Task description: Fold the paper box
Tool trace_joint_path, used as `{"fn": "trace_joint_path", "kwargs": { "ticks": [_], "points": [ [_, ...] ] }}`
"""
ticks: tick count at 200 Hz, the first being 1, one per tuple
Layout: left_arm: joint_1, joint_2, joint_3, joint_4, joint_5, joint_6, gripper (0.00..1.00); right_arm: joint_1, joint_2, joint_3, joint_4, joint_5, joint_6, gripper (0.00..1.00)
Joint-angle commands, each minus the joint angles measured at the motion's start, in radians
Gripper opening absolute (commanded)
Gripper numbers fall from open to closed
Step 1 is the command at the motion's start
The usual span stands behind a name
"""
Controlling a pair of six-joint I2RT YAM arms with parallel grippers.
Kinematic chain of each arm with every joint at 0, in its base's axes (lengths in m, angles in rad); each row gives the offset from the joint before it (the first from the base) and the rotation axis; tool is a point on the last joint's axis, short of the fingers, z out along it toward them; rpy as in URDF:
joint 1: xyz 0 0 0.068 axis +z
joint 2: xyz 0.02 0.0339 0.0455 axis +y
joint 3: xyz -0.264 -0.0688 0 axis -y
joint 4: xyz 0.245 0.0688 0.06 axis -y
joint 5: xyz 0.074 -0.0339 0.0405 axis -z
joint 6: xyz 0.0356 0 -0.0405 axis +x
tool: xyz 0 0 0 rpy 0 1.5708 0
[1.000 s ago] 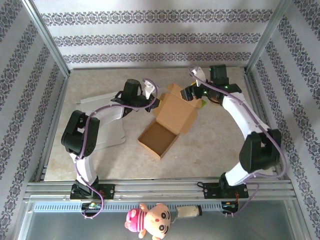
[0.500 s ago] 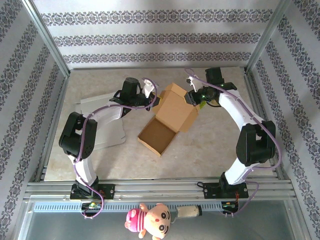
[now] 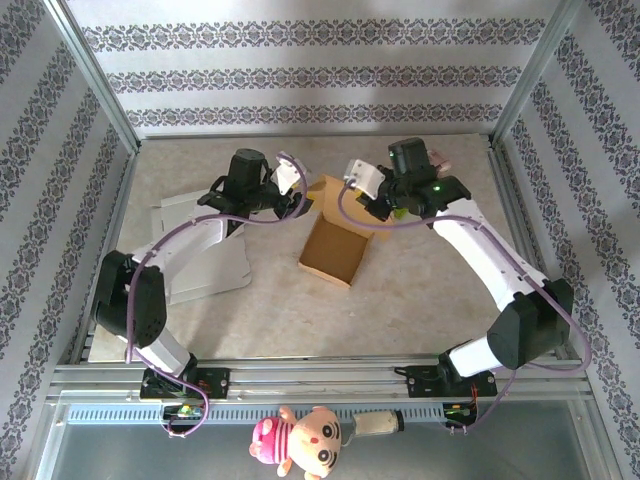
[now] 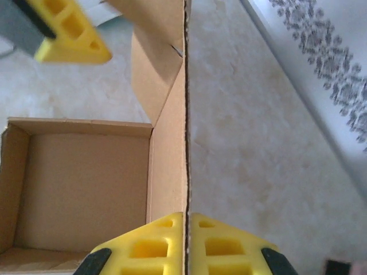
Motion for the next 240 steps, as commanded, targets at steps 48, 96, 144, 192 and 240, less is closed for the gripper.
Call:
{"fn": "trace_joint_path", "kwargs": {
  "ticks": [48, 96, 144, 192, 240],
  "points": [
    [-0.005, -0.006, -0.067, -0.028, -0.029, 0.037, 0.59, 0.136, 0.003, -0.070, 0.101, 0.249, -0.348, 0.04],
    [-0.006, 0.051, -0.037, 0.032, 0.135, -0.032, 0.58, 0.145, -0.005, -0.079, 0.127, 0.189, -0.281, 0.04],
    [-0.021, -0.002, -0.104, 0.102, 0.226, -0.084, 0.75, 0.139, 0.004, -0.069, 0.128, 0.226, -0.268, 0.05],
    [-0.030, -0.044, -0.123, 0.109, 0.061, -0.159, 0.93, 0.138, 0.008, -0.069, 0.132, 0.217, -0.260, 0.05],
    [-0.054, 0.045, 0.065, -0.102, -0.055, -0.172, 0.67, 0.140, 0.010, -0.071, 0.129, 0.230, -0.260, 0.05]
  ]
}}
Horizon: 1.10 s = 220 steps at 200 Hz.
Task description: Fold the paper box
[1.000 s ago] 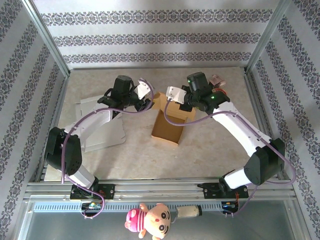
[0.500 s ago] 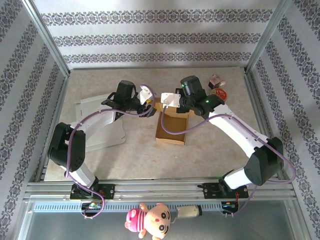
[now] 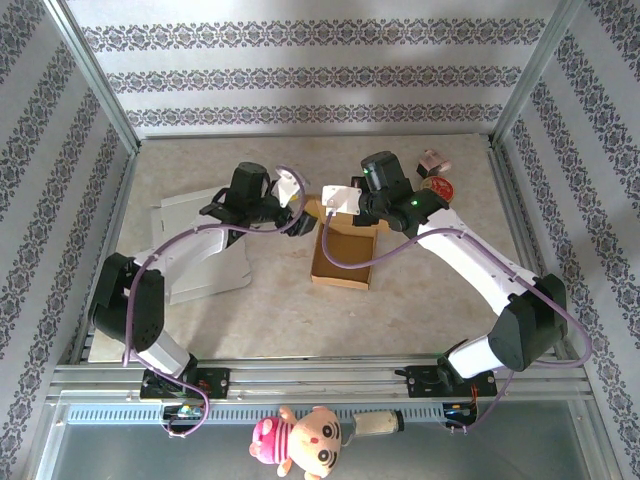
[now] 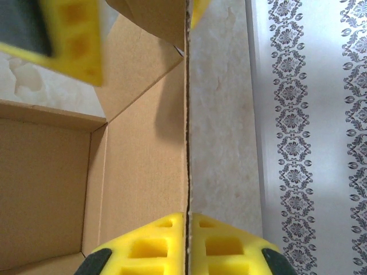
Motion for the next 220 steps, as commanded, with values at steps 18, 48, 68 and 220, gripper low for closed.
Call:
{"fn": "trace_joint_path", "kwargs": {
  "ticks": [18, 48, 68, 220],
  "points": [
    [-0.035, 0.053, 0.144, -0.177, -0.094, -0.013, 0.53, 0.010, 0.004, -0.015, 0.016, 0.020, 0.018, 0.05],
    [-0.046, 0.067, 0.176, -0.257, -0.082, 0.020, 0.40, 0.011, 0.007, -0.014, 0.019, 0.021, 0.022, 0.07],
    [-0.058, 0.070, 0.190, -0.297, -0.123, 0.052, 0.30, 0.015, 0.008, -0.015, 0.035, 0.030, 0.049, 0.10],
    [-0.119, 0.047, 0.191, -0.293, -0.299, 0.119, 0.03, -0.003, -0.090, -0.145, -0.002, 0.412, 0.745, 0.84]
  ]
}}
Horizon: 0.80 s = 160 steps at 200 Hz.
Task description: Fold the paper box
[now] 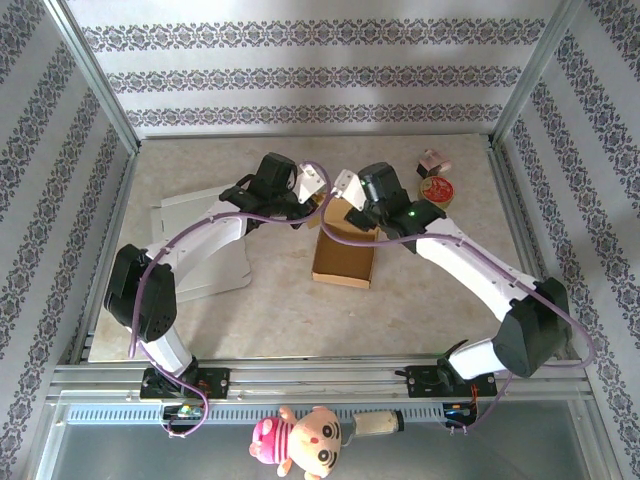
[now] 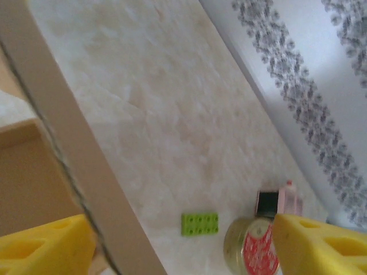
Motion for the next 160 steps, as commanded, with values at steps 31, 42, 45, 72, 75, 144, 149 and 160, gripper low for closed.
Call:
{"fn": "trace_joint_path", "kwargs": {
  "ticks": [31, 42, 45, 72, 75, 144, 149, 160],
  "points": [
    [-0.023, -0.031, 0.013, -0.011, -0.052, -0.002, 0.03, -0.073, -0.046, -0.076, -0.087, 0.039, 0.309, 0.79],
    [-0.029, -0.033, 0.013, -0.008, -0.052, -0.005, 0.03, -0.084, -0.041, -0.089, -0.081, 0.009, 0.337, 0.75],
    [-0.029, -0.033, 0.013, -0.008, -0.053, -0.006, 0.03, -0.088, -0.039, -0.093, -0.081, 0.001, 0.345, 0.74],
    [-0.033, -0.031, 0.020, -0.001, -0.046, -0.027, 0.03, -0.102, -0.001, -0.097, -0.069, -0.049, 0.391, 0.66],
    [-0.034, -0.031, 0.019, -0.001, -0.044, -0.030, 0.03, -0.103, 0.005, -0.096, -0.069, -0.052, 0.394, 0.65],
    [-0.045, -0.029, 0.018, 0.025, -0.068, -0.223, 0.04, -0.110, 0.048, -0.065, -0.068, -0.081, 0.570, 0.24],
    [-0.047, -0.028, 0.018, 0.032, -0.075, -0.263, 0.05, -0.111, 0.048, -0.063, -0.066, -0.086, 0.606, 0.24],
    [-0.052, -0.027, 0.016, 0.049, -0.089, -0.342, 0.05, -0.114, 0.052, -0.065, -0.056, -0.116, 0.670, 0.23]
  ]
}}
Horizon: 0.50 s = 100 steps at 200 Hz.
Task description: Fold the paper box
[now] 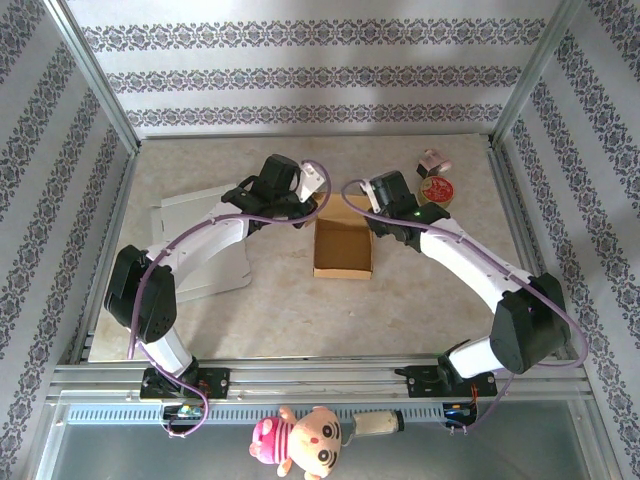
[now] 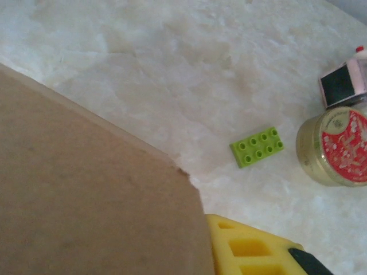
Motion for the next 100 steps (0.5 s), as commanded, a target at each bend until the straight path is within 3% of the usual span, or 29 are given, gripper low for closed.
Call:
{"fn": "trace_joint_path", "kwargs": {
  "ticks": [1, 36, 65, 100],
  "points": [
    [-0.028, -0.023, 0.016, 0.046, 0.004, -0.217, 0.05, -0.016, 0.022, 0.017, -0.001, -0.058, 0.171, 0.23],
    [-0.036, -0.014, 0.015, 0.103, -0.022, -0.482, 0.11, -0.019, 0.022, -0.006, 0.070, -0.131, 0.352, 0.15],
    [-0.049, -0.009, 0.010, 0.144, -0.028, -0.572, 0.11, -0.024, 0.031, -0.012, 0.124, -0.160, 0.536, 0.05],
    [-0.073, -0.020, -0.041, 0.220, -0.053, -0.651, 0.13, -0.022, 0.056, -0.052, 0.173, -0.184, 0.617, 0.04]
  ]
}}
